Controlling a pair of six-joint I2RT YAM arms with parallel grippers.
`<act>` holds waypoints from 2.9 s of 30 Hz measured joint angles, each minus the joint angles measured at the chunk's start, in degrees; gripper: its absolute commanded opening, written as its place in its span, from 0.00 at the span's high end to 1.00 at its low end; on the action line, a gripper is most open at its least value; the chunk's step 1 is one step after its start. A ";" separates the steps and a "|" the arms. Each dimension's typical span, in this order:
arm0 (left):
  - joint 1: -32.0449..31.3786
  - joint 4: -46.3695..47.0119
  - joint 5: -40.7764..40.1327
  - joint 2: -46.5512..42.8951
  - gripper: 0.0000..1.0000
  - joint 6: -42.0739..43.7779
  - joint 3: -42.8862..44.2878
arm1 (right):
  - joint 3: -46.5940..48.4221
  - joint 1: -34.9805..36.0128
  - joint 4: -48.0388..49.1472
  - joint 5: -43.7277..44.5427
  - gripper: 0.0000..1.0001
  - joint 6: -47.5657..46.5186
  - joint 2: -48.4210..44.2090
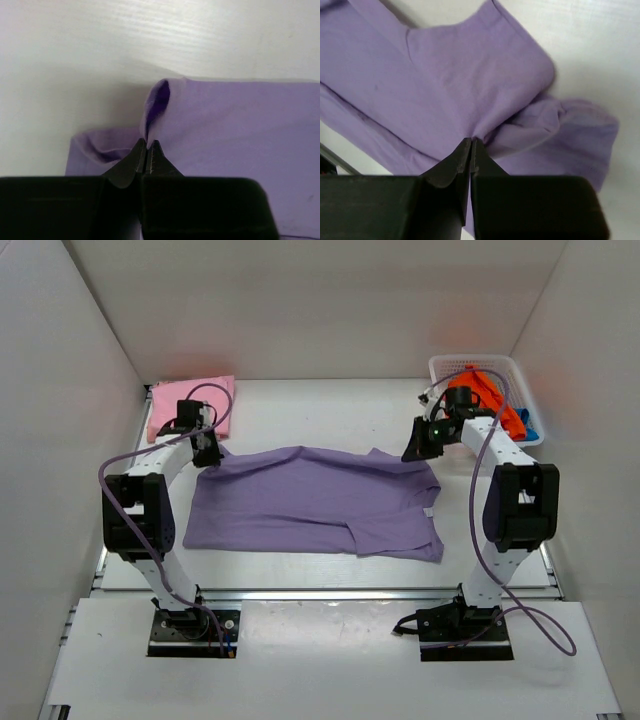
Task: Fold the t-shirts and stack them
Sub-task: Fold the other side of the tshirt into a rectangle
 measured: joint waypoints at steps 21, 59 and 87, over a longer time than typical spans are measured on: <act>5.16 5.38 0.48 -19.26 0.93 -2.19 -18.32 | -25.29 0.39 4.70 0.26 1.00 2.03 -20.31; 7.26 5.49 -4.59 -18.73 0.43 -9.05 -23.87 | -40.57 0.31 10.21 -0.02 1.00 2.38 -25.99; 7.78 9.62 10.03 -10.62 1.00 -12.92 -19.45 | -42.18 1.25 12.04 -0.72 1.00 2.60 -25.97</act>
